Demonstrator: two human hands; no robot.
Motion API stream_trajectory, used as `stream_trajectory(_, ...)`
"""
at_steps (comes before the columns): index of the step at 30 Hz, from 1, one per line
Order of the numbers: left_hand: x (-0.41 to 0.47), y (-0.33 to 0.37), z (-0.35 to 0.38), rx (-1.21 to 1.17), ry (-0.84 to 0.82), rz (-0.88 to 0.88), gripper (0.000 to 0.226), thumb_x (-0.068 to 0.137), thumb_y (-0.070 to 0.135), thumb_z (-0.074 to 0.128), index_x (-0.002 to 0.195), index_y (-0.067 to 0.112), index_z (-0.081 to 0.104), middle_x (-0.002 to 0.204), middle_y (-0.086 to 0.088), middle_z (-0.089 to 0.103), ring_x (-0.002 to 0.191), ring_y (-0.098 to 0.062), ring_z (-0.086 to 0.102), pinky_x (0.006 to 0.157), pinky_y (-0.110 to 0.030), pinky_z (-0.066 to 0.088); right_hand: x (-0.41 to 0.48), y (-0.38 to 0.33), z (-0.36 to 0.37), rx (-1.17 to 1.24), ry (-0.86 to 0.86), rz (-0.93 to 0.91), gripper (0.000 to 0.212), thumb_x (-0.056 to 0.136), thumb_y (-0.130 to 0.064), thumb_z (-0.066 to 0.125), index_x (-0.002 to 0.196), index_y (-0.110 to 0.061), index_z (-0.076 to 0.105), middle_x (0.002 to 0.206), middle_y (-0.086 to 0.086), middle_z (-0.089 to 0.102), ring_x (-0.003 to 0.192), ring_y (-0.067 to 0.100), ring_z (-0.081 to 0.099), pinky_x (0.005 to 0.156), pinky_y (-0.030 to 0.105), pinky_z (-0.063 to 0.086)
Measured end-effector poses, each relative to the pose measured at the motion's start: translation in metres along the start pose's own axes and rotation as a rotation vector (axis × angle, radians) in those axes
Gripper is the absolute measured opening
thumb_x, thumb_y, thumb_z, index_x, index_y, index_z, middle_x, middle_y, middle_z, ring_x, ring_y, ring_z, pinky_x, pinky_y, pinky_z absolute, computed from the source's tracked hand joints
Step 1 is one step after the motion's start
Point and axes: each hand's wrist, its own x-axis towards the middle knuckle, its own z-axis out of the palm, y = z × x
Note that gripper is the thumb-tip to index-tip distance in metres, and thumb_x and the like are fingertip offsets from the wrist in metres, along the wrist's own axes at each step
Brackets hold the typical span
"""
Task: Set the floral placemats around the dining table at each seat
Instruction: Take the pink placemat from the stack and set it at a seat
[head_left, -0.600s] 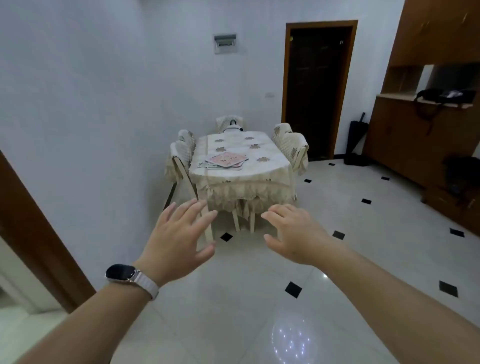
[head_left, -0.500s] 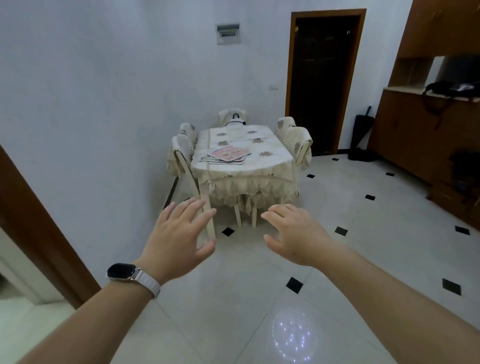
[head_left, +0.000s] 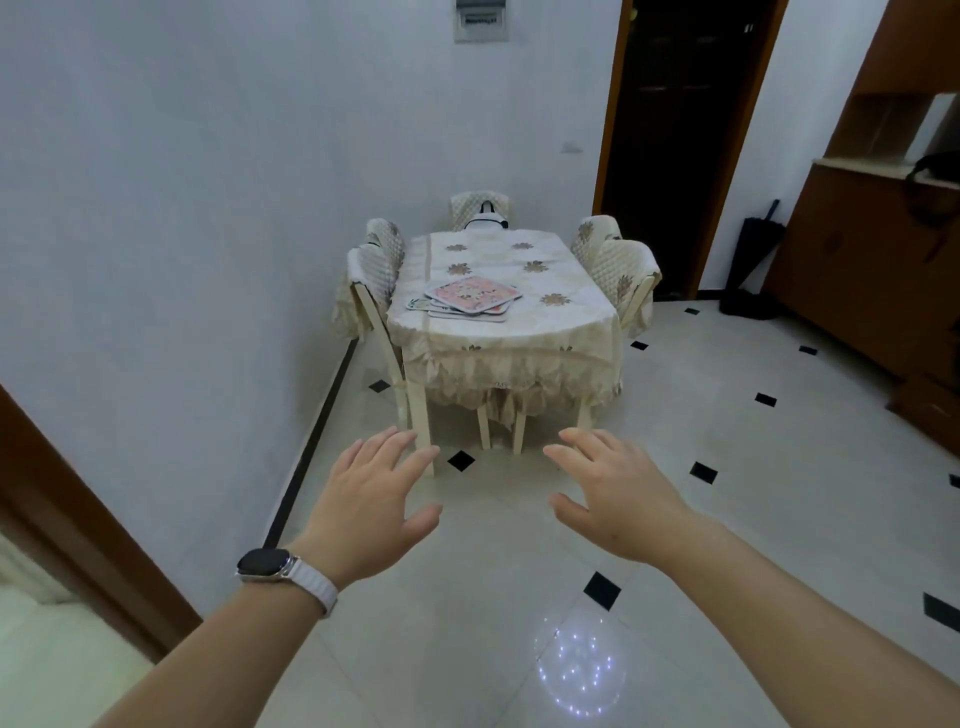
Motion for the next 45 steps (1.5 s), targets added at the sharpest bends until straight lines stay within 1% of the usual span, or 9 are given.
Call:
stream_trajectory(2,0.028,-0.02,0.008,-0.018,0.003,-0.009,0.063,0.084,0.059,0.043,0.14,0.029,0.046,0.146,-0.001,0.046,0.139,-0.022,0.034,0.114,-0.042,0.024,0.035,0.006,-0.003,-0.008,-0.013,0.004,0.074,0.085,-0.061,0.017,0.15,-0.028,0.032,0.156,-0.004,0.03,0.143,0.017,0.025,0.115,0.035,0.022)
stream_trajectory(6,0.089,-0.061,0.019,-0.056,0.05,0.01,0.059,0.083,0.057,0.045,0.134,0.027,0.052,0.138,-0.001,0.053,0.132,-0.022,0.044,0.11,-0.045,0.033,0.11,0.022,-0.008,-0.045,0.012,0.025,0.06,0.096,-0.056,0.036,0.15,-0.031,0.03,0.158,-0.004,0.026,0.145,0.018,0.02,0.115,0.037,0.022)
stream_trajectory(12,0.172,-0.101,0.036,-0.09,0.066,0.023,0.061,0.083,0.058,0.042,0.133,0.026,0.053,0.136,-0.001,0.053,0.13,-0.022,0.045,0.109,-0.047,0.034,0.188,0.045,-0.007,-0.043,0.057,0.077,0.057,0.096,-0.054,0.042,0.148,-0.032,0.034,0.155,-0.005,0.031,0.143,0.019,0.024,0.114,0.038,0.024)
stream_trajectory(20,0.265,-0.128,0.082,-0.131,0.06,0.011,0.061,0.082,0.055,0.044,0.134,0.025,0.052,0.136,-0.003,0.054,0.128,-0.024,0.047,0.108,-0.045,0.032,0.283,0.102,0.021,0.0,0.061,0.069,0.054,0.093,-0.05,0.051,0.142,-0.027,0.046,0.147,0.0,0.044,0.137,0.022,0.035,0.107,0.04,0.037)
stream_trajectory(25,0.337,-0.137,0.134,-0.094,-0.004,-0.011,0.059,0.081,0.054,0.046,0.134,0.026,0.052,0.136,-0.001,0.052,0.127,-0.022,0.046,0.107,-0.046,0.034,0.351,0.155,0.07,0.045,0.011,0.048,0.053,0.093,-0.05,0.051,0.14,-0.026,0.049,0.145,0.001,0.048,0.136,0.023,0.038,0.108,0.041,0.039)
stream_trajectory(30,0.419,-0.138,0.17,-0.077,-0.078,-0.096,0.057,0.082,0.051,0.052,0.133,0.027,0.052,0.139,-0.001,0.051,0.129,-0.021,0.045,0.107,-0.041,0.032,0.433,0.221,0.093,0.184,-0.037,0.085,0.054,0.095,-0.05,0.045,0.144,-0.028,0.041,0.148,-0.005,0.041,0.138,0.018,0.032,0.112,0.037,0.032)
stream_trajectory(36,0.536,-0.135,0.177,-0.135,-0.003,-0.168,0.062,0.081,0.057,0.045,0.134,0.027,0.053,0.14,0.0,0.05,0.131,-0.021,0.043,0.105,-0.043,0.033,0.53,0.296,0.085,0.209,-0.013,0.039,0.053,0.095,-0.045,0.047,0.145,-0.029,0.04,0.152,-0.003,0.037,0.14,0.018,0.03,0.111,0.036,0.03)
stream_trajectory(41,0.574,-0.144,0.192,-0.112,-0.026,-0.203,0.061,0.078,0.055,0.047,0.129,0.024,0.058,0.137,-0.004,0.054,0.127,-0.024,0.048,0.099,-0.047,0.04,0.579,0.316,0.078,0.239,-0.056,-0.023,0.055,0.096,-0.045,0.045,0.148,-0.028,0.036,0.155,-0.002,0.032,0.142,0.02,0.026,0.115,0.037,0.025)
stream_trajectory(45,0.594,-0.168,0.206,-0.073,-0.07,-0.254,0.065,0.078,0.057,0.041,0.133,0.026,0.054,0.141,-0.002,0.051,0.13,-0.022,0.044,0.103,-0.044,0.038,0.611,0.325,0.088,0.236,-0.072,-0.044,0.054,0.096,-0.047,0.044,0.147,-0.03,0.037,0.155,-0.003,0.032,0.142,0.019,0.026,0.114,0.036,0.026)
